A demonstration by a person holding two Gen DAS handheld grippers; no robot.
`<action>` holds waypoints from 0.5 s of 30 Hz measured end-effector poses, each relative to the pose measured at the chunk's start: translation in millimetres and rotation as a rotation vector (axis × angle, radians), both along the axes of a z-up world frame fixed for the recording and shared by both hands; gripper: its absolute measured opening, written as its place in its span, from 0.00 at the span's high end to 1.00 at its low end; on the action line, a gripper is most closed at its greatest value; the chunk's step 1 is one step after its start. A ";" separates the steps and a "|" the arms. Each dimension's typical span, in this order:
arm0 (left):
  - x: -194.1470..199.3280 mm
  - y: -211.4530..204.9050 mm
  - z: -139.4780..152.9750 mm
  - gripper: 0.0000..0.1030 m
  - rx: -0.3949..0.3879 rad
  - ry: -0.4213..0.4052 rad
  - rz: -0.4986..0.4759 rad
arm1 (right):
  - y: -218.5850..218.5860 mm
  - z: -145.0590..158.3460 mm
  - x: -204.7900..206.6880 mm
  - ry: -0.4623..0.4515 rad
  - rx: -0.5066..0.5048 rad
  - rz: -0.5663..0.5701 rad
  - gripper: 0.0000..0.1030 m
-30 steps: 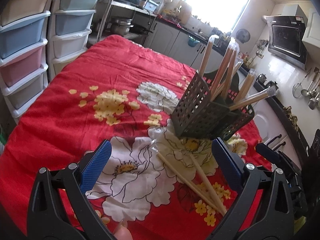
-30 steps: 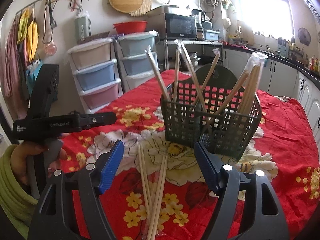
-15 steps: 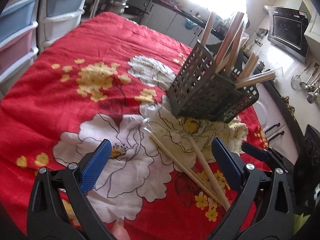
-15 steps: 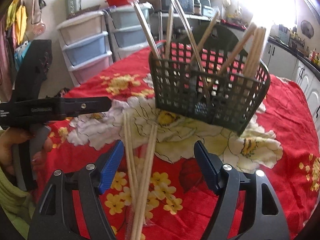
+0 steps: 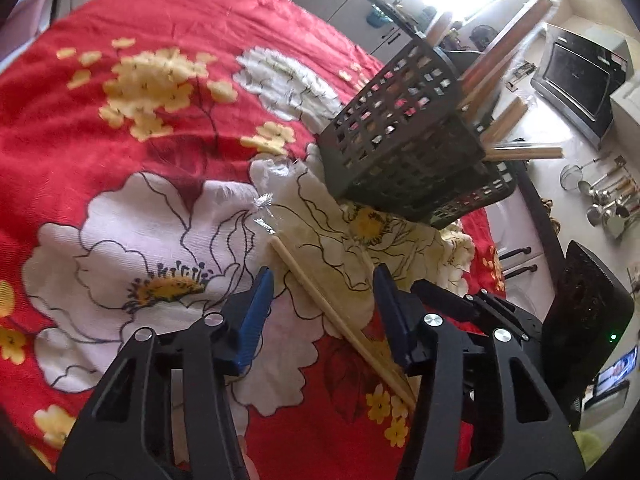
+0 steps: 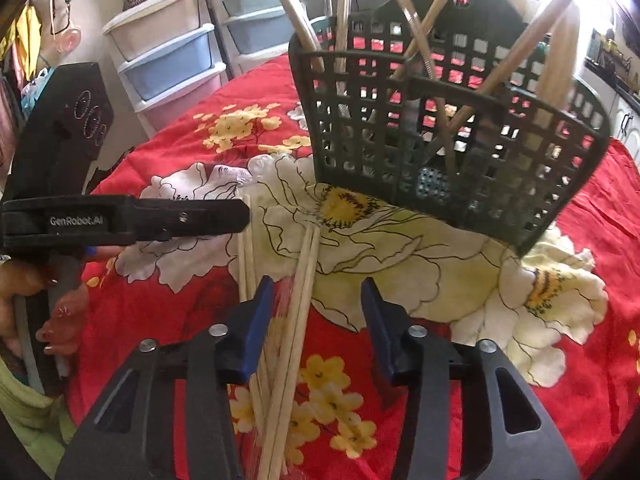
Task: Organize utensils
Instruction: 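Close the left tool on a wrapped chopstick while the right tool grasps another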
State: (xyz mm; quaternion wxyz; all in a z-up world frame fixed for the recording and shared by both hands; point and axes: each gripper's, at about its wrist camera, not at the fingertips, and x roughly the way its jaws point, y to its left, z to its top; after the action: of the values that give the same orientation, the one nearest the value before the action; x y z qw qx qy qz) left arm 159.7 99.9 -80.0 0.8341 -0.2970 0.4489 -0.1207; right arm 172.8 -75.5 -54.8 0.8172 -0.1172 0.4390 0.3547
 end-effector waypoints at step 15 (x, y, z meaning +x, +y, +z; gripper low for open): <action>23.1 10.4 -11.5 0.74 -0.048 0.032 0.031 | 8.1 -9.8 33.7 0.139 0.019 -0.010 0.74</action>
State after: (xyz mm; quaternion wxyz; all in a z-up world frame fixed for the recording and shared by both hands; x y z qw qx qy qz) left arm 182.8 110.4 -91.5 0.8212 -0.3257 0.4545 -0.1136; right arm 206.5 -67.5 -64.5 0.7877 -0.0821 0.4917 0.3620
